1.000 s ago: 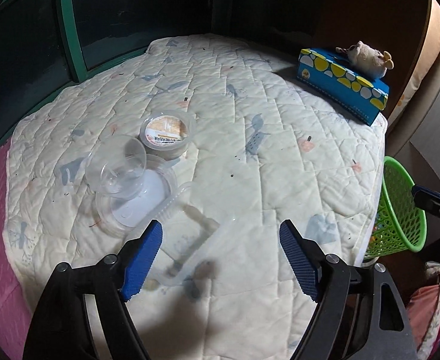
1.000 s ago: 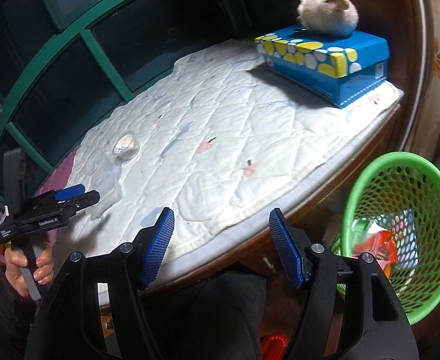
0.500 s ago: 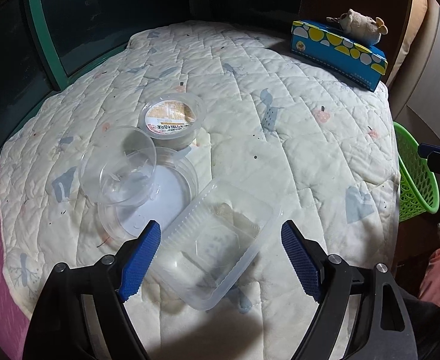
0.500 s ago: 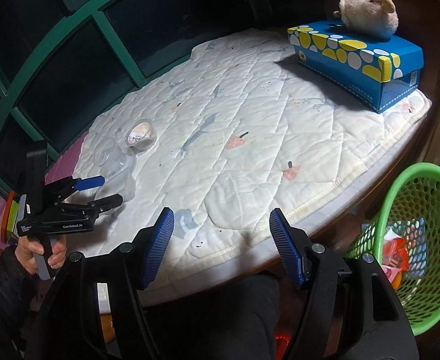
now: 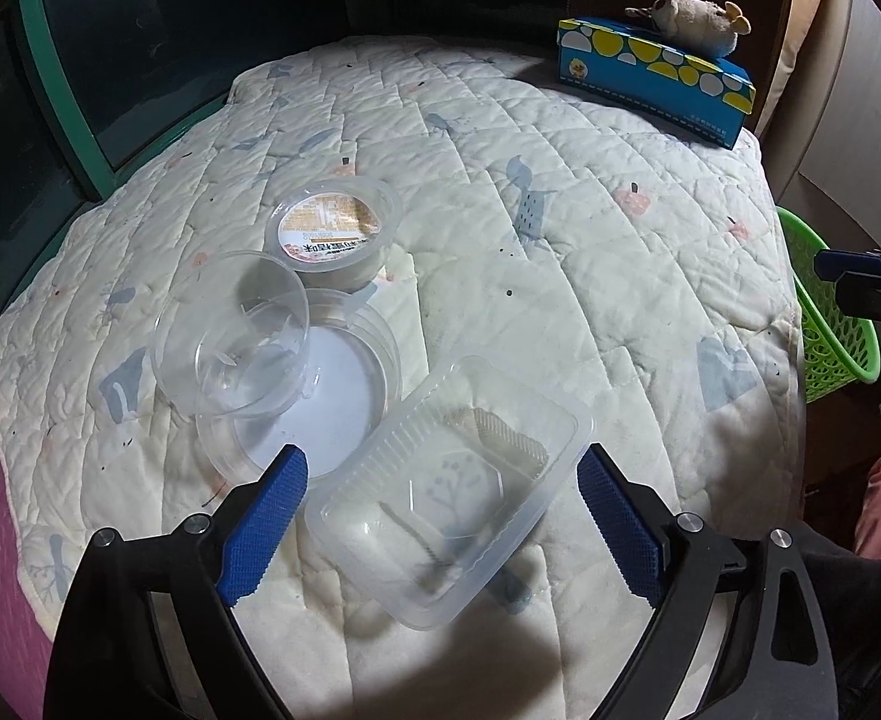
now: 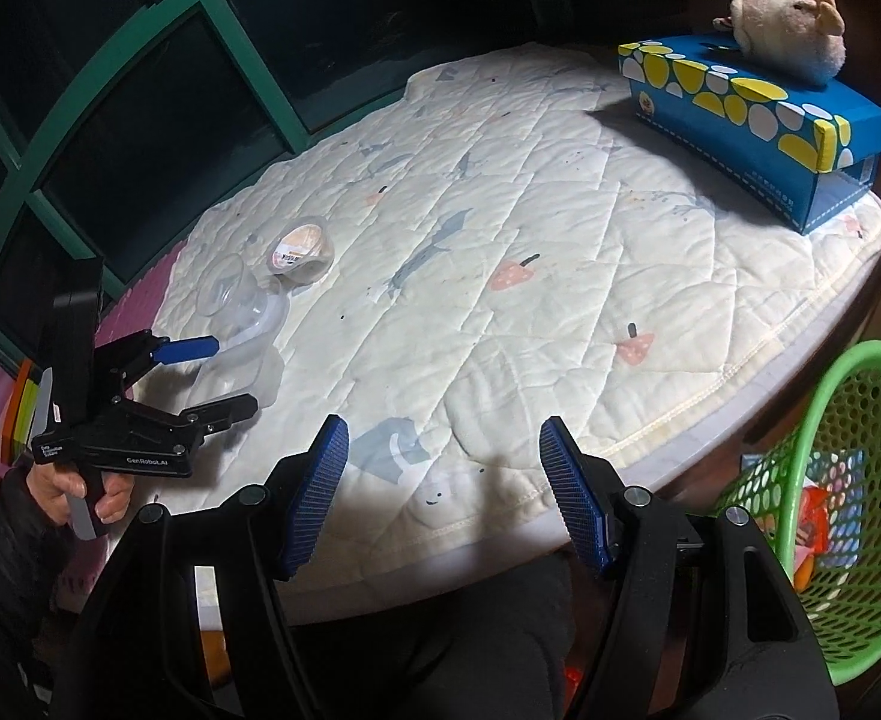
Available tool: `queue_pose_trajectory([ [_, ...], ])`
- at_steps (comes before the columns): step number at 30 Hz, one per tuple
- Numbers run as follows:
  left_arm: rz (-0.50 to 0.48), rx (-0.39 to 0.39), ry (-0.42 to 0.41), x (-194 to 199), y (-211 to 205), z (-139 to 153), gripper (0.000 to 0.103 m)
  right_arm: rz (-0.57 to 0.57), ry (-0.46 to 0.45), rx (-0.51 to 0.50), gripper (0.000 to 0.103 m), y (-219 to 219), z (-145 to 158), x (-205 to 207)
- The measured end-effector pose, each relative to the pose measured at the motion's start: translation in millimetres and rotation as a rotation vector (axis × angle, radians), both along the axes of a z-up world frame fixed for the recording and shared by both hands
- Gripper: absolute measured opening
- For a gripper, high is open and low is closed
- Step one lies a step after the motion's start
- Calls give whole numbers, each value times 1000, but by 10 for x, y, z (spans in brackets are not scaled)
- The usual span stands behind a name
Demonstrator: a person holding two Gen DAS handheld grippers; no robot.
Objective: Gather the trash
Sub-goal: 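Lower the left gripper onto the clear rectangular tray and grasp it, then grasp the clear plastic cup with the right gripper while the left gripper holds the tray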
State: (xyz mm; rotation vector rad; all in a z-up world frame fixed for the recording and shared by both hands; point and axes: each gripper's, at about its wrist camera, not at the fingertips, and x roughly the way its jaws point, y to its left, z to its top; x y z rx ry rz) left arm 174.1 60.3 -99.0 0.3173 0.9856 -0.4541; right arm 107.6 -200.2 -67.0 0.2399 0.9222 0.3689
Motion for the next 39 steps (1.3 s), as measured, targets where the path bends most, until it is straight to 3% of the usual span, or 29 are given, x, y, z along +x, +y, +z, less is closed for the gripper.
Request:
queue_pose_trajectory([
  [10, -38, -19, 31, -35, -43, -22, 91, 11, 2, 0, 67, 33, -13, 7],
  [15, -55, -66, 72, -81, -56, 3, 91, 11, 6, 7, 67, 34, -27, 28],
  [20, -65, -58, 83, -57, -88, -15, 80, 19, 7, 5, 67, 54, -39, 27],
  [25, -79, -13, 76, -23, -159, -75, 79, 23, 12, 4, 67, 45, -46, 29],
  [29, -83, -32, 75, -12, -188, -91, 77, 32, 12, -3, 67, 56, -42, 39],
  [31, -78, -34, 71, -31, -196, -96, 66, 41, 11, -6, 67, 70, -36, 50],
  [33, -64, -46, 64, -58, -176, -81, 62, 49, 6, -17, 67, 95, -24, 56],
  [39, -18, -74, 14, -237, -44, 76, 58, 76, -12, -37, 67, 212, 42, 156],
])
